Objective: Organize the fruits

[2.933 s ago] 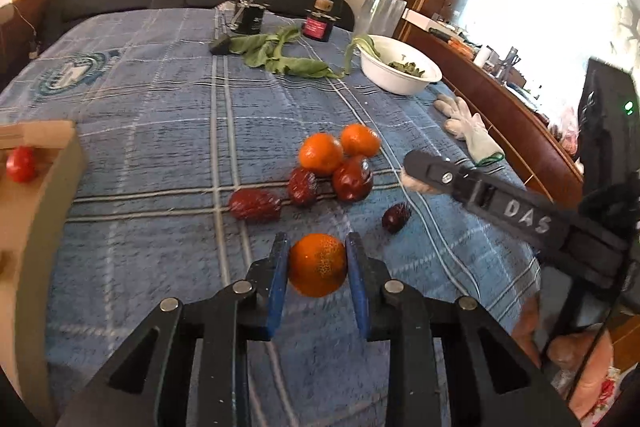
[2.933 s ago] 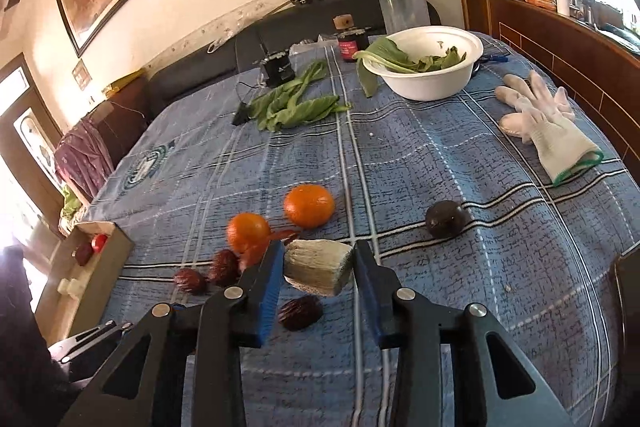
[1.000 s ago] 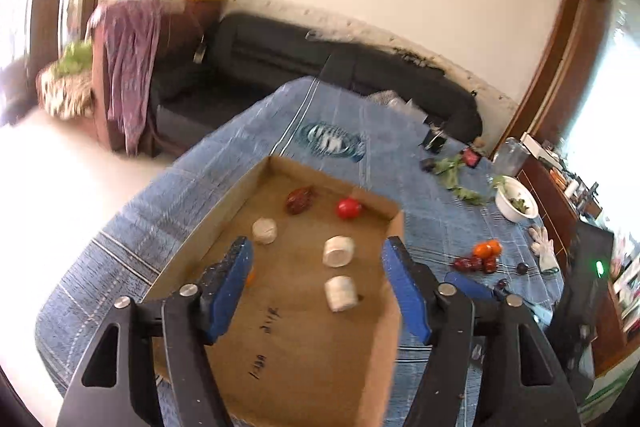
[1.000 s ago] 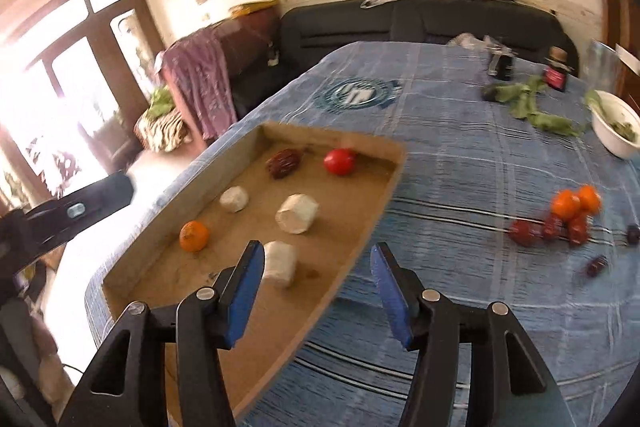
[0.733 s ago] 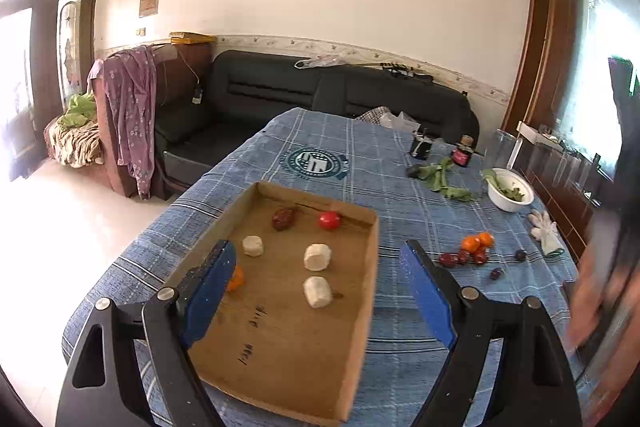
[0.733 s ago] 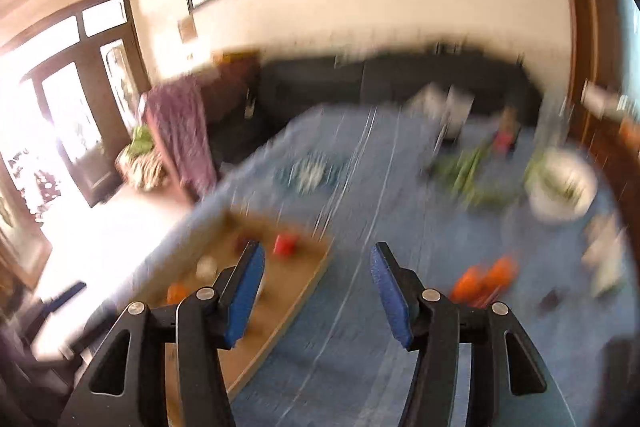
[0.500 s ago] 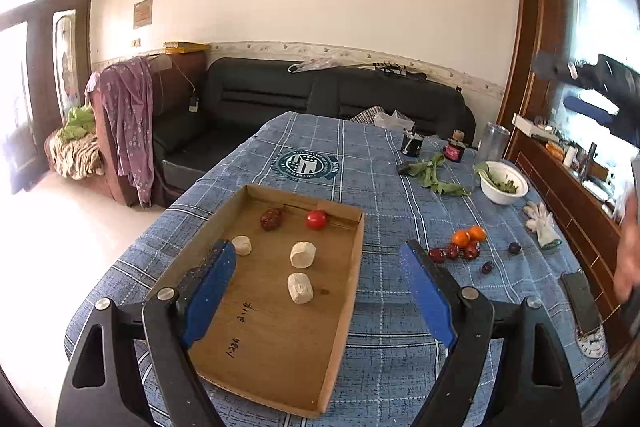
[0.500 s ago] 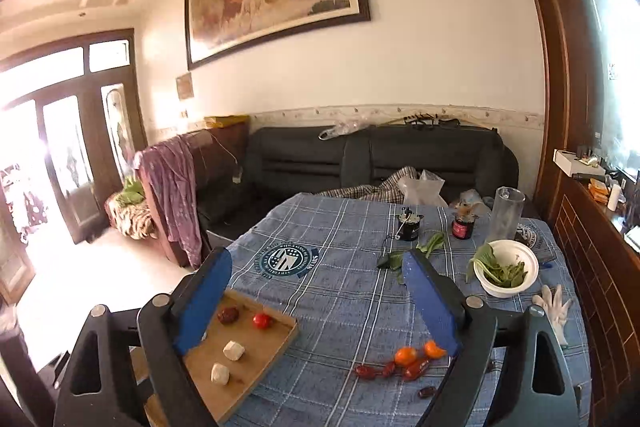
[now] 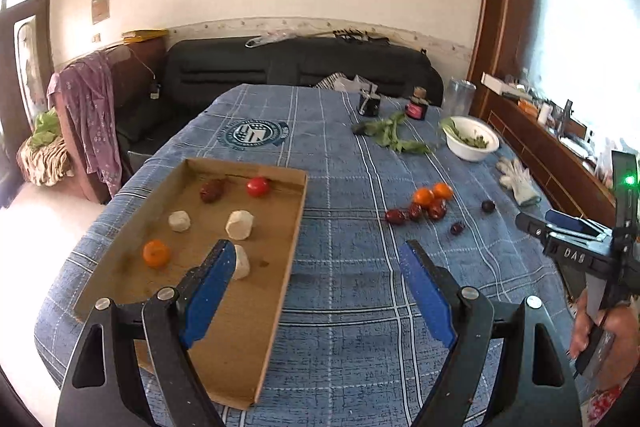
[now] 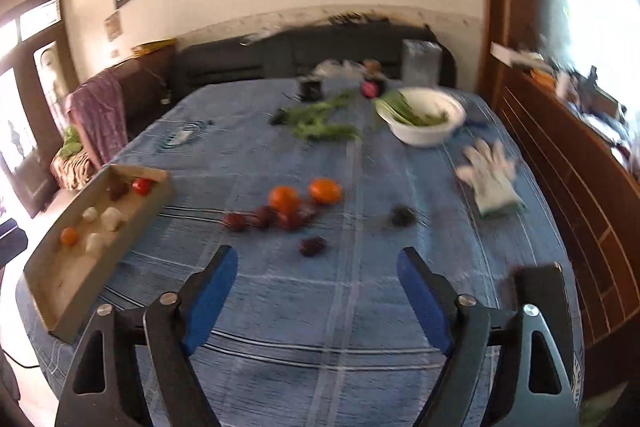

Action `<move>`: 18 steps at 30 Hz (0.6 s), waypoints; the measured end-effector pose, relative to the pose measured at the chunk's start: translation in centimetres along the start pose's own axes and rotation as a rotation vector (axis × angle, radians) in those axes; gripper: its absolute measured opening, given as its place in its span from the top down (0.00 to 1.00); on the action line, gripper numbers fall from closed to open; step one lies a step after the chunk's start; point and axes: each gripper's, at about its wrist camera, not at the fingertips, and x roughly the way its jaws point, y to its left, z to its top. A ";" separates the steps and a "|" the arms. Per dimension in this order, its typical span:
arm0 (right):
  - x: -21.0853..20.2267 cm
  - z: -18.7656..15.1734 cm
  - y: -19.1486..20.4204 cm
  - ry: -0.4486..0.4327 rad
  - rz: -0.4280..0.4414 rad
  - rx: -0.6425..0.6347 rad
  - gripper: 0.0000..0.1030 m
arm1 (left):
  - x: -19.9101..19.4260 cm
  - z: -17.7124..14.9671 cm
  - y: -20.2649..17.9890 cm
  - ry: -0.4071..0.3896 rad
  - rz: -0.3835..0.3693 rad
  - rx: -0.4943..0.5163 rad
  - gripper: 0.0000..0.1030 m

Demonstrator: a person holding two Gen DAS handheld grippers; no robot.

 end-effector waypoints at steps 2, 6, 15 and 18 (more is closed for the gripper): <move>0.4 -0.3 -1.0 0.010 0.000 0.021 0.20 | 0.7 -0.3 -0.7 0.014 -0.001 0.017 0.19; 1.3 -1.4 -1.4 0.039 -0.007 0.025 0.22 | 1.8 -0.9 -2.1 0.033 0.020 0.064 0.19; 3.0 -2.4 -2.1 0.071 -0.001 0.033 0.22 | 3.2 -1.5 -4.5 0.047 0.082 0.178 0.20; 3.1 -2.4 -2.2 0.070 -0.002 0.034 0.22 | 3.7 -1.5 -4.8 0.060 0.077 0.185 0.20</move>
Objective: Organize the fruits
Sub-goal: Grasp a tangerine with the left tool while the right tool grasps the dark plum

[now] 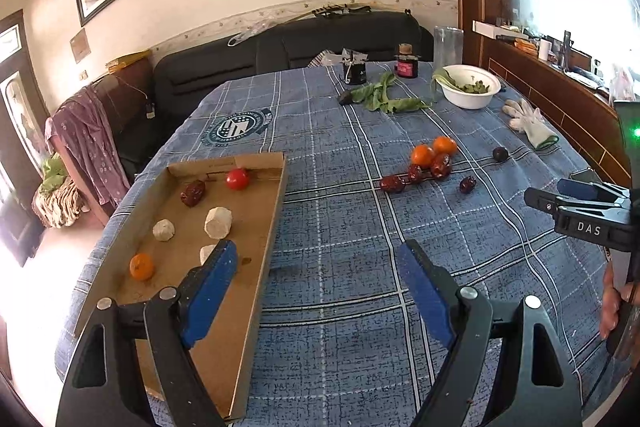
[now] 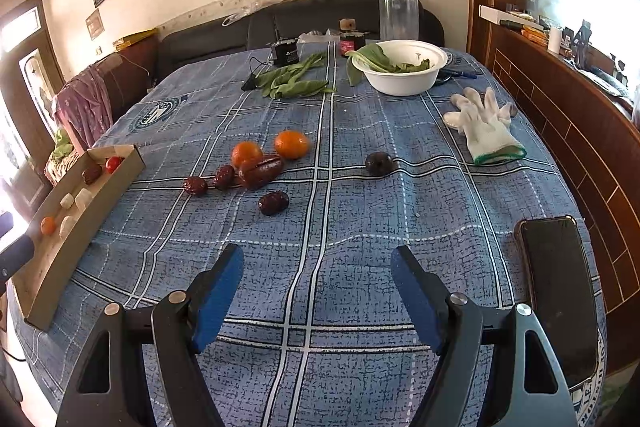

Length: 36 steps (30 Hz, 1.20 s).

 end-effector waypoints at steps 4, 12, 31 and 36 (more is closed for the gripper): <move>0.2 0.0 -0.2 0.004 -0.004 0.001 0.22 | 1.0 0.3 -0.3 0.031 -0.038 -0.004 0.23; 1.9 3.2 -3.2 -0.002 -0.050 0.072 0.22 | 3.8 6.8 0.6 0.061 -0.232 -0.108 0.23; 9.9 6.5 -6.9 0.009 -0.009 0.229 0.48 | 21.3 12.0 -6.8 0.308 -0.438 -0.124 0.51; 10.6 6.2 -7.0 0.035 0.012 0.232 0.48 | 23.5 11.4 -8.3 0.343 -0.460 -0.101 0.51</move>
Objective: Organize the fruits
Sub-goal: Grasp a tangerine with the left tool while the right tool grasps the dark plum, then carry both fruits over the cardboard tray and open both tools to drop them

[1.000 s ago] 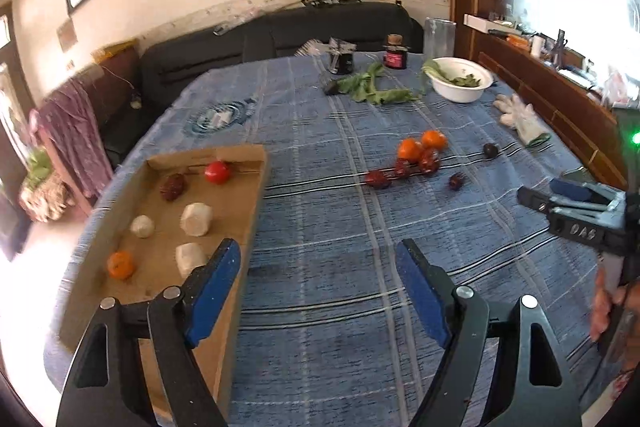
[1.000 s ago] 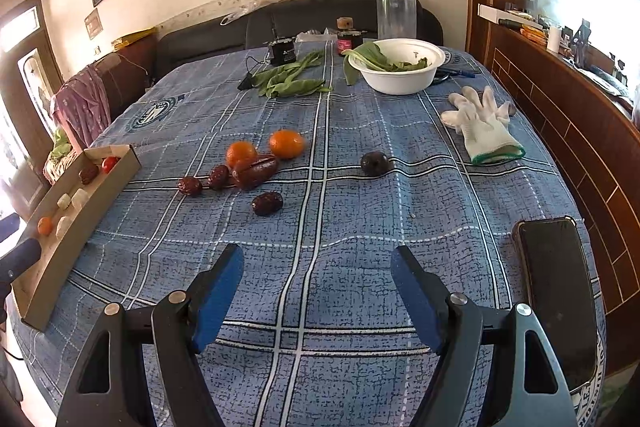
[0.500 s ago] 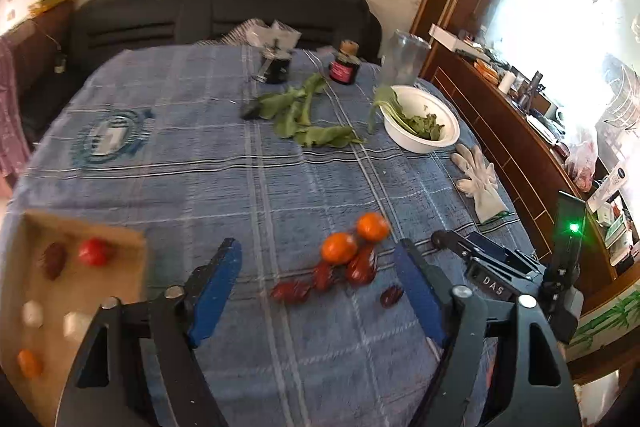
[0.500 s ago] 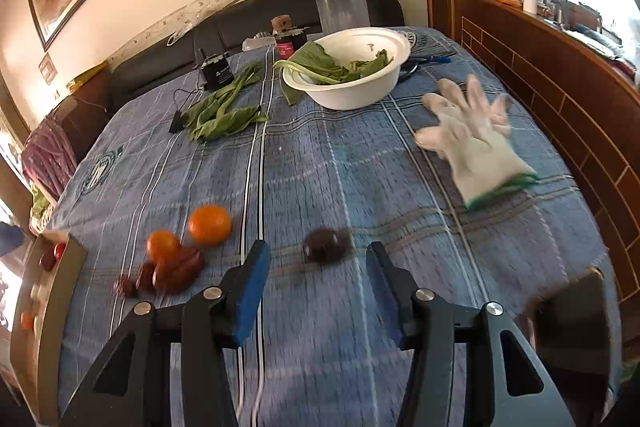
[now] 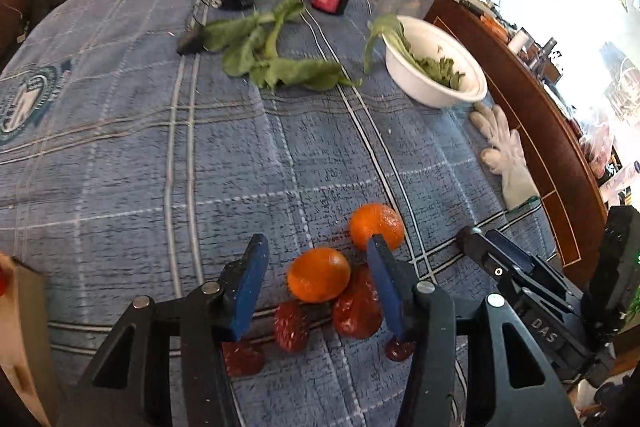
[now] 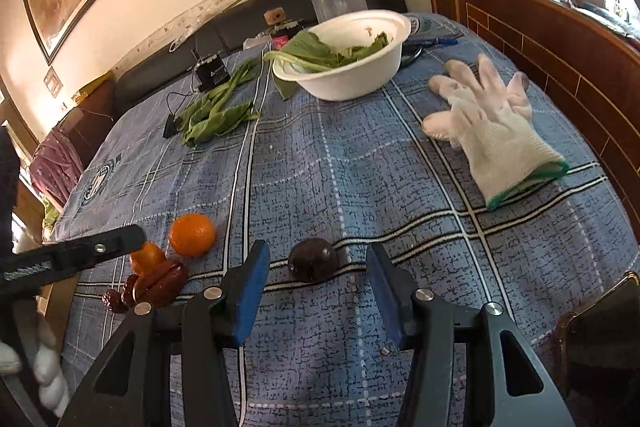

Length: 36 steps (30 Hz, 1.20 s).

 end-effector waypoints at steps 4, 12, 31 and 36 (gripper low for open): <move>0.3 -0.1 0.2 0.008 0.006 -0.017 0.49 | 1.0 -0.5 -0.3 0.007 0.002 0.023 0.52; 0.8 -0.1 0.8 0.010 -0.020 -0.062 0.72 | 1.1 -1.2 -1.2 -0.014 0.029 0.081 0.70; -1.6 -0.2 0.9 -0.079 0.073 -0.034 0.75 | -7.8 -5.5 -2.7 -0.174 0.073 0.102 0.72; -2.1 -0.6 2.0 -0.100 0.061 -0.075 0.75 | -13.0 -9.2 -0.8 -0.242 0.108 0.066 0.72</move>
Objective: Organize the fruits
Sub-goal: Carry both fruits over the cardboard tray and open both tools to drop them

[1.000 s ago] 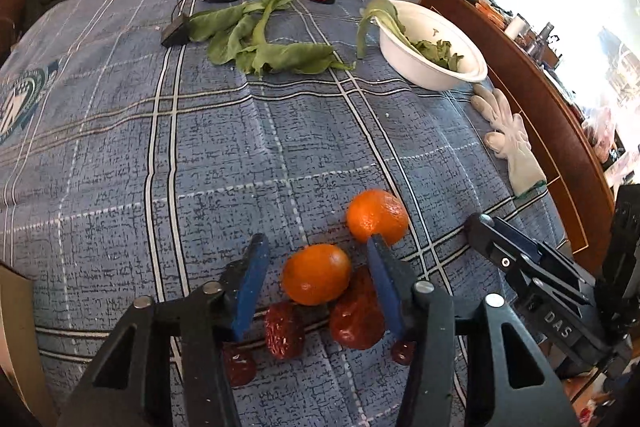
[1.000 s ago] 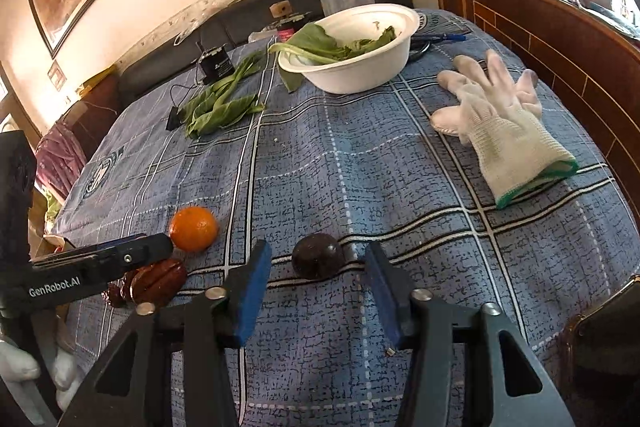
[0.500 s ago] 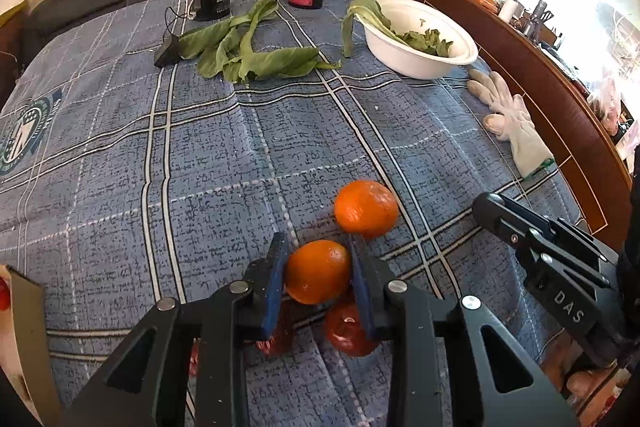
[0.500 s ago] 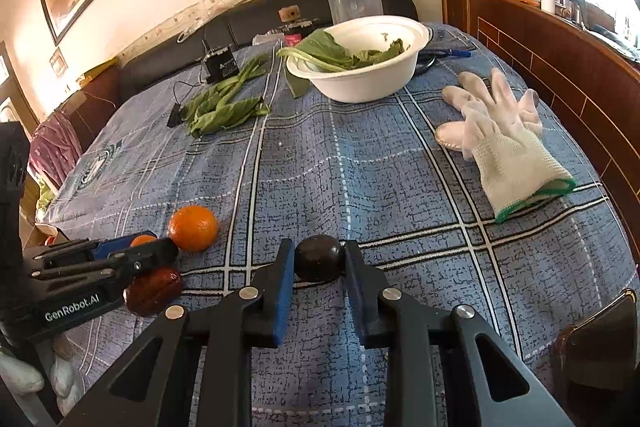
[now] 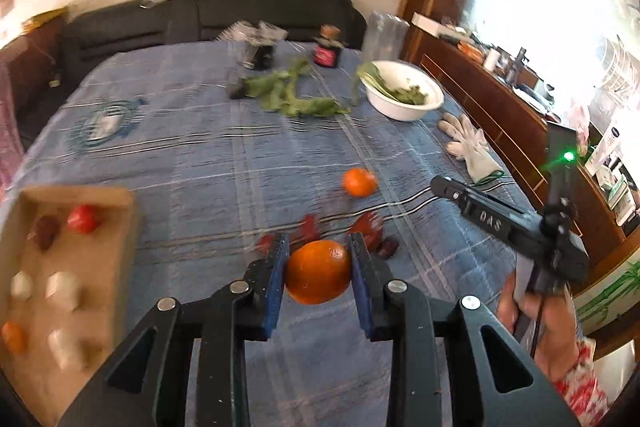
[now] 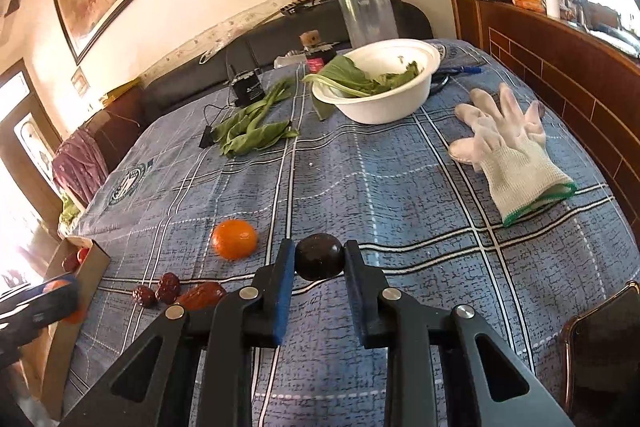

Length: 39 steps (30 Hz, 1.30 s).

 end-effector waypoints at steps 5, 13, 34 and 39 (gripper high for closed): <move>-0.9 -0.1 1.4 -0.015 0.006 -0.017 0.75 | -6.0 -2.5 4.9 -0.072 0.049 -0.112 0.72; -4.7 -2.5 7.7 0.025 0.155 -0.049 0.74 | -11.6 -6.7 12.6 -0.137 0.195 -0.230 0.71; -4.5 -10.8 29.8 0.198 0.423 -0.345 0.74 | -13.1 -12.8 23.1 -0.119 0.290 -0.430 0.71; -2.3 -13.1 33.4 0.248 0.398 -0.438 0.73 | -11.8 -12.6 23.9 -0.083 0.300 -0.436 0.71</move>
